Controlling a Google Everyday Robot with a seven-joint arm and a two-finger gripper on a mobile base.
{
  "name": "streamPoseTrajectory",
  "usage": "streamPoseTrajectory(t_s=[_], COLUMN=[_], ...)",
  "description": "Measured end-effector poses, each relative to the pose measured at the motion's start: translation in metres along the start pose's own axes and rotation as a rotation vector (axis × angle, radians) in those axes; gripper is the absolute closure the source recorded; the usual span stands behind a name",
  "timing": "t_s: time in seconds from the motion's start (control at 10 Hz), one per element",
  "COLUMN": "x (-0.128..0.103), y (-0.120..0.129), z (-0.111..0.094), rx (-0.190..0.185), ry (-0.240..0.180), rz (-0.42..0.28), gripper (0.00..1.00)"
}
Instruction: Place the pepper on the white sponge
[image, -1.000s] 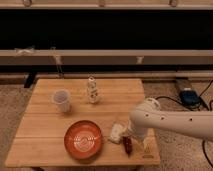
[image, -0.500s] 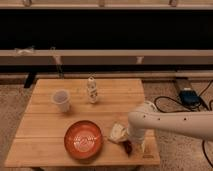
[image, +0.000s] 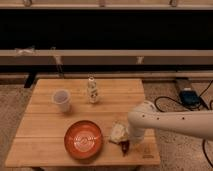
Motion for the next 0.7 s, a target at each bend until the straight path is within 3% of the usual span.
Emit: streamPoseTrajectory(t_s=[0.2,0.4,0.7], x=[0.001,0.001,0.005], y=[0.004,0.004,-0.002], z=[-0.002,-0.003,-0.025], rx=[-0.007,-0.002,0.058], ry=[0.001,0.007,0.064], rz=[0.003,0.006,0.027], gripper=[1.0,1.0,1.0])
